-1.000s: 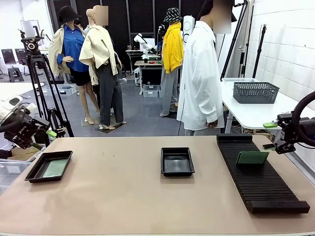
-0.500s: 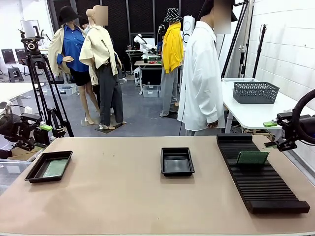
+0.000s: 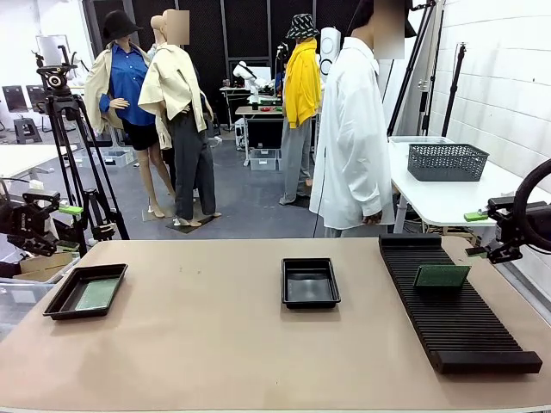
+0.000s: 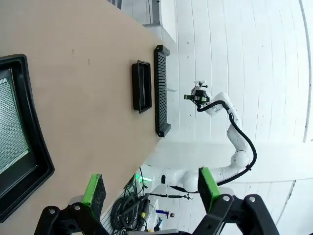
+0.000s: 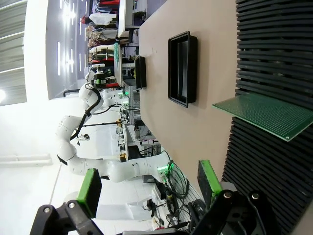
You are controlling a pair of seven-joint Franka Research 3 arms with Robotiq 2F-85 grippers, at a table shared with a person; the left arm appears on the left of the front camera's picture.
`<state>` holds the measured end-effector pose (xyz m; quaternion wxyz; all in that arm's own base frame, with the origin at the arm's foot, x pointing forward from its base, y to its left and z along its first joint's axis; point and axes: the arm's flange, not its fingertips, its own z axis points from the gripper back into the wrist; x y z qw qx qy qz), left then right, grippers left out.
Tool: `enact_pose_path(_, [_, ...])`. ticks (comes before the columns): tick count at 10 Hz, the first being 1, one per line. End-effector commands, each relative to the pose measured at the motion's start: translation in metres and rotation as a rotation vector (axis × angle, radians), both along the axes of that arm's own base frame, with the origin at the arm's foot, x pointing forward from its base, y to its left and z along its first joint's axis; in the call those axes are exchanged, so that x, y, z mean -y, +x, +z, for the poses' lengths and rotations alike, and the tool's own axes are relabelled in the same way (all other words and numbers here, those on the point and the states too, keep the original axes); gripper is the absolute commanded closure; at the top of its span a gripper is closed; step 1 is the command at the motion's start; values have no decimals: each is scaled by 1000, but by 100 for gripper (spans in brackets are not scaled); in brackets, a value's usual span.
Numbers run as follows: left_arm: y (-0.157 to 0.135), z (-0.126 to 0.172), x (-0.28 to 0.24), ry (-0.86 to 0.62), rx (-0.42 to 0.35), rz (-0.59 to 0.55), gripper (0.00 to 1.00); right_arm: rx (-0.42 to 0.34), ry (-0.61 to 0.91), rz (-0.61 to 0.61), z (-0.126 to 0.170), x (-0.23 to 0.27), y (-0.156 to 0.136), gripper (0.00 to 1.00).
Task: Inspect and transfer BCBs to ESD trays.
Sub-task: Pick up the Blank PCB from the PCB Rack and place it in the right ESD tray.
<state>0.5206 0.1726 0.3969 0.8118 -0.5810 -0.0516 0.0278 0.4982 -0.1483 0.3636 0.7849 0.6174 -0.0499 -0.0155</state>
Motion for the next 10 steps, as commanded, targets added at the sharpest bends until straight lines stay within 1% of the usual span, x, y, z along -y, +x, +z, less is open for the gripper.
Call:
enact_pose_path(1, [-7, 3, 4, -7, 31, 18, 0, 17, 9, -9, 1, 0, 9, 0])
enact_pose_path(2, [-7, 2, 5, 8, 35, -32, 0, 18, 8, -16, 0, 1, 10, 0])
enact_pose_path(3, [-1, 1, 0, 0, 2, 2, 0, 49, 24, -26, 4, 4, 0, 0])
enact_pose_path(4, [-1, 1, 0, 0, 2, 2, 0, 100, 87, -38, 7, 16, -25, 0])
enact_pose_path(5, [-1, 1, 0, 0, 2, 2, 0, 115, 161, -71, 5, 23, -55, 0])
enact_pose_path(6, [-1, 1, 0, 0, 2, 2, 0, 166, 90, -47, 5, 13, -88, 0])
enact_pose_path(7, [-1, 1, 0, 0, 2, 2, 0, 269, -30, -44, 12, 3, -104, 0])
enact_pose_path(8, [-1, 1, 0, 0, 2, 2, 0, 339, -119, -19, 18, -1, -102, 0])
enact_pose_path(10, [-1, 1, 0, 0, 2, 2, 0, 389, -179, 86, 25, -2, -81, 0])
